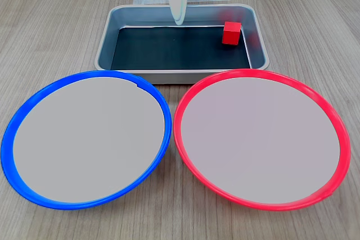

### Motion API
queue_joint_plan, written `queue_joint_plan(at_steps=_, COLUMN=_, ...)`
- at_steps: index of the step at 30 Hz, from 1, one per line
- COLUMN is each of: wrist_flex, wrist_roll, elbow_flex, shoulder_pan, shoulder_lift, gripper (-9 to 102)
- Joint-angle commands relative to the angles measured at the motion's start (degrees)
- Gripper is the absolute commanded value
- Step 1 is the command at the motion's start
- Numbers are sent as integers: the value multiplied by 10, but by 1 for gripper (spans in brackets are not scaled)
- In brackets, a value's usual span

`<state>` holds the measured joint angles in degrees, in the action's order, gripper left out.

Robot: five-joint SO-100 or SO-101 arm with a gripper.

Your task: Move a red block from tray to red dish

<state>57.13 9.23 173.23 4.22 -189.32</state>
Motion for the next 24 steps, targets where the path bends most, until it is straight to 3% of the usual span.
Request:
queue_joint_plan(at_steps=1, wrist_flex=2, wrist_roll=-4, elbow_flex=0, shoulder_pan=1, shoulder_lift=-14, gripper=0)
queue_joint_plan(at_steps=20, wrist_flex=2, wrist_roll=-4, elbow_flex=0, shoulder_pan=1, shoulder_lift=-14, gripper=0)
queue_joint_plan(at_steps=24, wrist_flex=-7, wrist_roll=-98, elbow_flex=-26, shoulder_pan=-57, shoulder_lift=18, gripper=0)
